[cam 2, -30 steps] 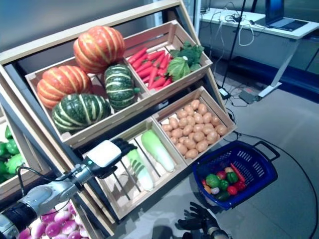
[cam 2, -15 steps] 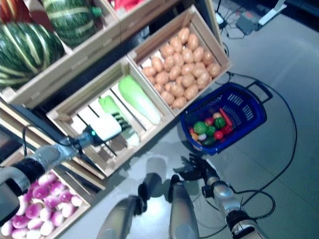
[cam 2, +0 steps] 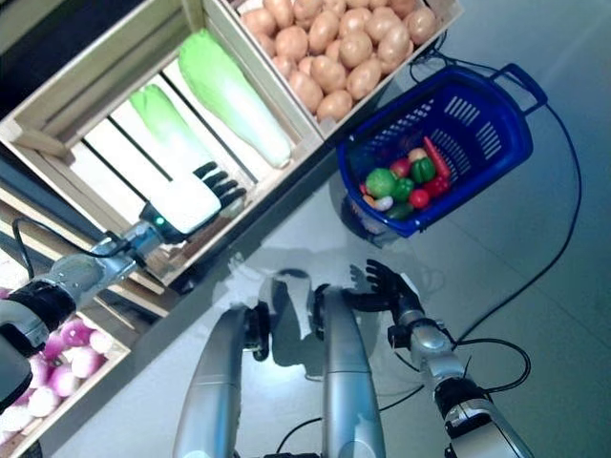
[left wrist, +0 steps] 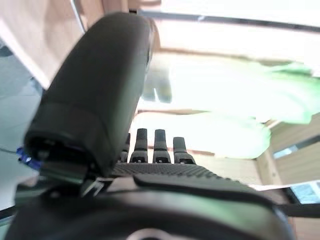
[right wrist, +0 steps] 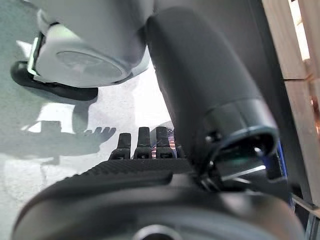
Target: Put vegetables into the basket
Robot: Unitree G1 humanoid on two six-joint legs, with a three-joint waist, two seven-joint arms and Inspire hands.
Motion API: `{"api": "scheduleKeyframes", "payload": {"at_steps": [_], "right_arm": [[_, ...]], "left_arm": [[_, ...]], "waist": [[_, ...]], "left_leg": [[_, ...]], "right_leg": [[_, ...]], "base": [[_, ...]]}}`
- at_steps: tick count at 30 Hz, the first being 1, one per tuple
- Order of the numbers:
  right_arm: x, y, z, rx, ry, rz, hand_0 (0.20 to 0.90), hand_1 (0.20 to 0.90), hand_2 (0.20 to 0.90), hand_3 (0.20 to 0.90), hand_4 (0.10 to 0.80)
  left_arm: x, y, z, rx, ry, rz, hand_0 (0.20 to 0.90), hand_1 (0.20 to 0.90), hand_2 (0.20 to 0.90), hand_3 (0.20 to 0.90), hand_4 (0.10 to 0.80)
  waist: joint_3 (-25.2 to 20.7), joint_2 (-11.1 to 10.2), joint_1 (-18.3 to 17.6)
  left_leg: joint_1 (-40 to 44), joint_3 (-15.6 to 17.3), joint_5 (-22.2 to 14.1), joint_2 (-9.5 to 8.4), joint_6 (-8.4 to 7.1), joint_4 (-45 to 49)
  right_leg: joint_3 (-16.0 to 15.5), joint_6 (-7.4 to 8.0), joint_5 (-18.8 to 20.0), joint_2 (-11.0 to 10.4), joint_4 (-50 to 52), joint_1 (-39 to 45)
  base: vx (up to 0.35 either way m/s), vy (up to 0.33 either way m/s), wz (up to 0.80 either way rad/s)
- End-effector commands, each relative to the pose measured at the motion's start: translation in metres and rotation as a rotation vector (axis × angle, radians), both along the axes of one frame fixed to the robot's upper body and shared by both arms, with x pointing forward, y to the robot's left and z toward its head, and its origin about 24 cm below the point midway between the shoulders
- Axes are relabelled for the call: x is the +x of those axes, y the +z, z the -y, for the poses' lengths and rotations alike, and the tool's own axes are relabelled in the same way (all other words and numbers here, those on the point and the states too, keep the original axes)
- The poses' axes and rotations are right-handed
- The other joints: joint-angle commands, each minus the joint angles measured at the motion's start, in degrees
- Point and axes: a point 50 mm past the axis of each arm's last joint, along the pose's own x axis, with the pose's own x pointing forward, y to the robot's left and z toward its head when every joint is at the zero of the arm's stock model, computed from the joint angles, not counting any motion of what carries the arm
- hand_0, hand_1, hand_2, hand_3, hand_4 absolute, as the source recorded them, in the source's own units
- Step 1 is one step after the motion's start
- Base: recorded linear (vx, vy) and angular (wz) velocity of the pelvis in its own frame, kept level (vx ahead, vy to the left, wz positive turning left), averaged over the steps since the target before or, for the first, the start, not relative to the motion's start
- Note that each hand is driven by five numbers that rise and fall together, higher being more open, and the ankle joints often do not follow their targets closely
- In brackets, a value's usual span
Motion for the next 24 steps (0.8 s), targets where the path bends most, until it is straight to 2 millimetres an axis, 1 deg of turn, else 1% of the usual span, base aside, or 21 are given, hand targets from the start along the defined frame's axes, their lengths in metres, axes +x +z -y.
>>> {"api": "scheduleKeyframes", "payload": {"at_steps": [1, 5, 10, 11, 12, 14, 16, 21, 24], "right_arm": [[-0.002, 0.015, 0.016, -0.014, -0.042, 0.086, 0.900, 0.900, 0.900, 0.900, 0.800], [0.000, 0.019, 0.020, -0.012, -0.054, 0.101, 0.900, 0.900, 0.900, 0.900, 0.800], [0.010, 0.035, 0.019, 0.021, -0.065, 0.162, 0.900, 0.900, 0.900, 0.900, 0.800], [0.010, 0.035, 0.020, 0.022, -0.065, 0.162, 0.900, 0.900, 0.900, 0.900, 0.800], [0.014, 0.041, 0.018, 0.031, -0.063, 0.179, 0.900, 0.900, 0.900, 0.900, 0.800], [0.015, 0.044, 0.018, 0.030, -0.060, 0.190, 0.900, 0.900, 0.900, 0.900, 0.800], [0.017, 0.048, 0.019, 0.028, -0.063, 0.201, 0.900, 0.900, 0.900, 0.900, 0.800], [0.015, 0.050, 0.029, 0.022, -0.085, 0.198, 0.900, 0.900, 0.900, 0.900, 0.800], [0.012, 0.050, 0.037, 0.010, -0.092, 0.186, 0.900, 0.900, 0.900, 0.900, 0.800]], "left_arm": [[0.007, 0.053, -0.019, -0.108, 0.086, 0.198, 0.900, 0.900, 0.900, 0.900, 0.800], [0.009, 0.054, -0.019, -0.105, 0.117, 0.162, 0.900, 0.900, 0.900, 0.900, 0.800], [0.014, 0.055, -0.025, -0.083, 0.180, 0.149, 0.900, 0.900, 0.900, 0.900, 0.800], [0.015, 0.055, -0.025, -0.083, 0.180, 0.149, 0.900, 0.900, 0.900, 0.900, 0.800], [0.017, 0.060, -0.028, -0.088, 0.206, 0.162, 0.900, 0.900, 0.900, 0.900, 0.800], [0.018, 0.063, -0.029, -0.067, 0.215, 0.167, 0.900, 0.900, 0.900, 0.900, 0.800], [0.020, 0.071, -0.033, -0.052, 0.217, 0.206, 0.900, 0.900, 0.900, 0.900, 0.800], [0.024, 0.086, -0.041, -0.011, 0.282, 0.225, 0.900, 0.900, 0.900, 0.900, 0.800], [0.025, 0.094, -0.050, -0.020, 0.339, 0.228, 0.900, 0.900, 0.900, 0.900, 0.800]], "waist": [[-3.4, 0.7, -0.9], [-2.8, 0.5, -1.2], [-1.6, 0.1, -1.7], [-1.7, 0.1, -1.7], [-1.4, -0.1, -1.8], [-1.3, -0.2, -2.0], [-1.1, -0.5, -2.4], [-0.8, -0.7, -3.3], [-0.5, -0.9, -3.9]], "left_leg": [[1.6, 8.5, -1.2, -1.74, 7.32, -1.1], [-0.7, 8.5, -1.5, -1.40, 7.56, 1.5], [-5.3, 8.8, -2.4, -0.83, 7.99, 5.6], [-5.3, 8.8, -2.4, -0.82, 7.99, 5.7], [-6.8, 8.9, -2.9, -0.72, 8.17, 7.2], [-7.9, 8.9, -3.2, -0.62, 8.27, 8.2], [-10.2, 8.9, -3.9, -0.35, 8.37, 10.5], [-12.8, 9.0, -4.3, 0.27, 8.33, 13.2], [-13.9, 9.2, -4.5, 0.67, 8.33, 14.7]], "right_leg": [[0.1, -4.42, -6.3, 2.6, 5.6, 4.4], [0.1, -4.43, -6.3, 2.6, 7.7, 2.2], [-0.2, -4.52, -6.7, 2.9, 11.5, -2.0], [-0.2, -4.52, -6.7, 2.9, 11.6, -2.1], [-0.2, -4.63, -7.1, 3.0, 12.9, -3.4], [-0.3, -4.68, -7.4, 3.0, 13.9, -4.4], [-0.4, -4.78, -7.9, 3.1, 16.2, -6.5], [-0.4, -5.10, -8.3, 3.2, 18.5, -8.9], [-0.3, -5.34, -8.4, 3.4, 19.8, -10.0]], "base": [[0.036, 0.029, 0.01], [0.021, 0.023, 0.01], [0.008, 0.013, -0.02], [0.023, 0.011, 0.24], [0.028, 0.011, 0.34], [0.032, 0.012, 0.15], [0.047, 0.016, -0.09], [0.053, 0.022, -0.07], [0.058, 0.029, -0.09]]}}
